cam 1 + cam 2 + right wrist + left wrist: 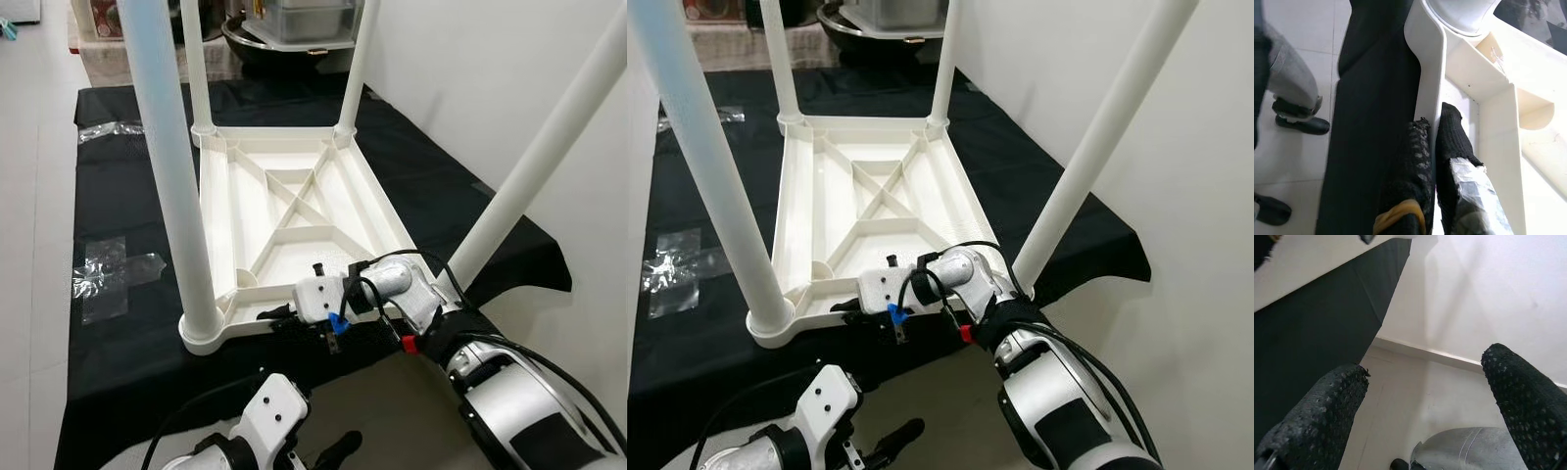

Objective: Building children table

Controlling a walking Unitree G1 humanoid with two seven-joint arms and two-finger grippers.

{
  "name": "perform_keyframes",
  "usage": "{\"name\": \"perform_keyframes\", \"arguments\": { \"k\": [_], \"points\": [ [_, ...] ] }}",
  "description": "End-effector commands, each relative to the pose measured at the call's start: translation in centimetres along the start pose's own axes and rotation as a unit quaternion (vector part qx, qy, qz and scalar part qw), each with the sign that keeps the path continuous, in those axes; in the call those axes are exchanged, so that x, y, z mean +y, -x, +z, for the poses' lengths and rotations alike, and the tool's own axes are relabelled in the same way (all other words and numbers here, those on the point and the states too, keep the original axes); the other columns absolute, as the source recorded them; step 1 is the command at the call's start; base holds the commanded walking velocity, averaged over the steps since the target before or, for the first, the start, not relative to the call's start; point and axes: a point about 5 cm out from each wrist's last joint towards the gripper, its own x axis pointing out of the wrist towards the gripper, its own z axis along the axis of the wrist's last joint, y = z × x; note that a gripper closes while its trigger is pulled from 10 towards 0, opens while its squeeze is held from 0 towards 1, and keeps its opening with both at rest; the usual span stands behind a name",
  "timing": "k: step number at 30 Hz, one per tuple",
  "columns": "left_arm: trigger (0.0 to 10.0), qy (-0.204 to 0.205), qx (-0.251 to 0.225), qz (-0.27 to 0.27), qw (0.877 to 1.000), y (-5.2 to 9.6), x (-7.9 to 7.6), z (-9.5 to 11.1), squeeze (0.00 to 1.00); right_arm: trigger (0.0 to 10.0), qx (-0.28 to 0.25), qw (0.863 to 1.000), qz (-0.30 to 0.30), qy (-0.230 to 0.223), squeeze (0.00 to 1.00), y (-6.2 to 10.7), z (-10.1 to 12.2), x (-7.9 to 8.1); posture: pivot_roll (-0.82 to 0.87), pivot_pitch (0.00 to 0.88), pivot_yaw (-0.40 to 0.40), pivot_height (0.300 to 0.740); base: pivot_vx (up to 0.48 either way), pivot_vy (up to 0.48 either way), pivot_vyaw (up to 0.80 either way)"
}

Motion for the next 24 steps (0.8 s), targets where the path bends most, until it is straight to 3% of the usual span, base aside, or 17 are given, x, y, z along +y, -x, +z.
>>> {"name": "perform_keyframes", "arguments": {
  "k": [1, 6, 15, 20, 24],
  "points": [
    [10.0, 0.007, 0.010, -0.002, 1.000, 0.0, 0.0, -0.5, 0.00, 0.0, -0.022, 0.998, 0.000, 0.067, 0.00, 0.3, 1.5, -0.9, 0.04, 0.089, -0.145, 0.740, 0.000, 0.000, 0.00],
    [10.0, 0.008, 0.011, -0.001, 1.000, 0.0, 0.1, -0.5, 0.00, 0.0, -0.037, 0.996, 0.013, 0.078, 0.00, 0.4, 1.7, -0.7, 0.04, 0.096, -0.148, 0.740, 0.000, 0.000, 0.00],
    [10.0, 0.010, 0.012, 0.000, 1.000, 0.0, 0.2, -0.5, 0.00, 0.0, -0.086, 0.990, -0.032, 0.108, 0.00, -0.3, 3.5, -1.9, 0.04, 0.102, -0.146, 0.740, 0.000, 0.000, 0.00],
    [10.0, 0.009, 0.013, -0.001, 1.000, 0.0, 0.3, -0.5, 0.00, 0.0, -0.167, 0.972, -0.082, 0.146, 0.00, -2.0, 7.1, -3.6, 0.04, 0.104, -0.139, 0.740, 0.000, 0.000, 0.00],
    [10.0, 0.009, 0.014, -0.003, 1.000, -0.1, 0.3, -0.5, 0.00, 0.0, -0.186, 0.967, -0.082, 0.154, 0.00, -2.8, 8.0, -3.7, 0.04, 0.103, -0.141, 0.740, 0.000, 0.000, 0.00]
  ]
}}
